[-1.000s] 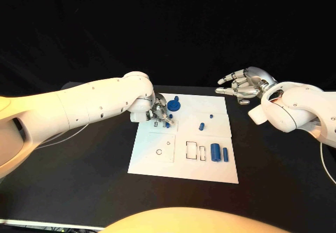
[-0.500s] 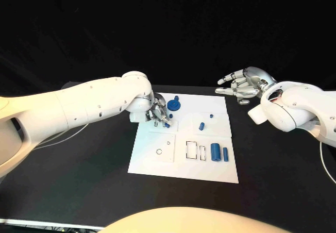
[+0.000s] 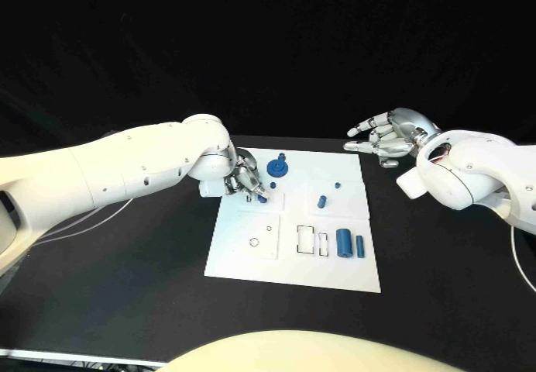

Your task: Assemble the parts on the task board

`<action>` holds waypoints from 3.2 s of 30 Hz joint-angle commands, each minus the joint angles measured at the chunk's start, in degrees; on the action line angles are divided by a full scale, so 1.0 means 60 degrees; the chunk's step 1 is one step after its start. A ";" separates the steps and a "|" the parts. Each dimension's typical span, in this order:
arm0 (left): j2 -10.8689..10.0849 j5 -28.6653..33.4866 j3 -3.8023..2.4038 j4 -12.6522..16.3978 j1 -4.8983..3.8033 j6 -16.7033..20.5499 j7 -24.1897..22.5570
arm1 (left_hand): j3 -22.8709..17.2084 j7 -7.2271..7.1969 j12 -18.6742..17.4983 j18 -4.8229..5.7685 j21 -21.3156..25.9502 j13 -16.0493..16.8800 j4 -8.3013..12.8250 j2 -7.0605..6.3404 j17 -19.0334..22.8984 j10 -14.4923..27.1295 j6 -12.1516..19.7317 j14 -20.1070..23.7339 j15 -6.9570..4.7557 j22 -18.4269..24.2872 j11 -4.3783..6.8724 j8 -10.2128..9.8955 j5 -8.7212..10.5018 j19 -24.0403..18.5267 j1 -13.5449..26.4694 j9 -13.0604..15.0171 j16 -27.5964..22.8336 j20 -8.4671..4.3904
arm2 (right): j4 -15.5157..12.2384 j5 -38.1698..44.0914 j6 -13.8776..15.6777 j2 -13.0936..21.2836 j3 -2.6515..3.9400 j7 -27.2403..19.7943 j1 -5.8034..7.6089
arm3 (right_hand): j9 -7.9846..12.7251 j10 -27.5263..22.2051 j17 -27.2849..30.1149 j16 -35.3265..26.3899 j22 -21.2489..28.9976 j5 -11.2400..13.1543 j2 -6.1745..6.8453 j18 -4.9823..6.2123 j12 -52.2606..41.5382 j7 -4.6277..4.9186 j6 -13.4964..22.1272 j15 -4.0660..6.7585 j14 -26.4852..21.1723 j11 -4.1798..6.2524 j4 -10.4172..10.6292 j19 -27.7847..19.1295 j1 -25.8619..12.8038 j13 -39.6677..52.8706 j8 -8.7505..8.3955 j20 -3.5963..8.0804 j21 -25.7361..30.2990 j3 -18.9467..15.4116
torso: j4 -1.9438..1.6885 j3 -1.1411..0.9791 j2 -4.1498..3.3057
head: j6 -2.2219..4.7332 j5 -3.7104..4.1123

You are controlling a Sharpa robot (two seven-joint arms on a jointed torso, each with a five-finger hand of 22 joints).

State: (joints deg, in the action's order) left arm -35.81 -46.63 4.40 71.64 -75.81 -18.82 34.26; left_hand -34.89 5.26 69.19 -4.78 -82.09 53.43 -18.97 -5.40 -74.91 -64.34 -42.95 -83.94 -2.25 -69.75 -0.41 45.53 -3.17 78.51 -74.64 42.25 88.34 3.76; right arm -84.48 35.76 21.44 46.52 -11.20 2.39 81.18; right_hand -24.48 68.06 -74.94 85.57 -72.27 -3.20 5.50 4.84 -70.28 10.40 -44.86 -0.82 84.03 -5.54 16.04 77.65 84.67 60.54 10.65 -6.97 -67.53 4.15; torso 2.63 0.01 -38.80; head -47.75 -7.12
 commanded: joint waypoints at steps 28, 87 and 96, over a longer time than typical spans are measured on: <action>-0.0028 -0.2471 0.0000 0.0561 0.0271 0.1073 -0.0248 | -0.2321 -0.0229 0.0240 0.0192 -0.0194 0.0303 0.1431 -0.0586 -0.2425 -0.0477 -0.0265 -0.0964 -0.0164 -0.0371 0.0075 0.0240 -0.0022 0.0254 0.0479 0.1795 0.0198 -0.0100 | 0.0007 0.0113 -0.0169 0.0029 0.0002 -0.0028 -0.0014 | 0.0004 -0.0102 -0.0814 -0.0035 0.0020 0.0023 -0.0092 0.0104 0.0071 0.0014 -0.0022 -0.0043 0.0578 0.0002 0.0003 -0.0059 -0.0019 -0.0020 0.0047 -0.0009 0.0059 0.0023 | 0.0032 0.0011 -0.0019 | -0.0065 -0.0069; 0.0340 -0.1729 0.0012 0.0166 0.0273 -0.0090 0.0082 | -0.2850 -0.0370 0.0324 0.0230 -0.0260 0.0449 0.1668 -0.0645 -0.2515 -0.0841 -0.0655 -0.1009 -0.0261 -0.0576 0.0191 0.0366 -0.0014 0.0397 0.1632 0.2032 0.0276 -0.0179 | 0.0048 0.0121 -0.0200 -0.0018 0.0001 -0.0023 -0.0043 | 0.0010 -0.0091 -0.0818 -0.0040 0.0007 0.0022 -0.0104 0.0101 0.0062 0.0011 -0.0015 -0.0039 0.0579 0.0006 0.0001 -0.0052 -0.0020 -0.0008 0.0084 -0.0004 0.0060 0.0004 | 0.0034 0.0008 -0.0016 | -0.0153 -0.0037; 0.0406 -0.1702 0.0014 0.0075 0.0273 0.0088 0.0075 | -0.2757 -0.0439 0.0407 0.0252 -0.0298 0.0594 0.1477 -0.0414 -0.2515 -0.1015 -0.0822 -0.1009 -0.0317 -0.0688 0.0252 0.0379 -0.0007 0.0475 0.2143 0.2079 0.0276 -0.0234 | 0.0044 0.0121 -0.0206 -0.0019 0.0001 -0.0031 -0.0056 | 0.0010 -0.0091 -0.0818 -0.0040 0.0007 0.0022 -0.0104 0.0101 0.0062 0.0011 -0.0015 -0.0039 0.0579 0.0006 0.0001 -0.0052 -0.0020 -0.0008 0.0084 -0.0004 0.0060 0.0004 | 0.0020 0.0010 -0.0016 | -0.0142 -0.0020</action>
State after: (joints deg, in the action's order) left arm -33.70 -58.01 4.37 71.95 -74.38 -17.49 34.98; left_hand -47.05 3.95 71.41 -3.90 -83.64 56.96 -14.24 -8.64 -74.91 -70.07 -46.33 -84.01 -3.80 -73.87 1.22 47.70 -3.08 81.10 -61.84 54.78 89.79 2.44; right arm -84.18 35.96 21.05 46.45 -11.21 2.59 80.90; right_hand -24.48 67.86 -74.94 85.57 -72.21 -3.20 5.50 4.84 -70.05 10.40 -44.86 -0.82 84.02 -5.33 16.04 77.66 84.67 60.48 10.86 -6.98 -67.54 4.14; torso 2.77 0.04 -38.91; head -48.66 -7.26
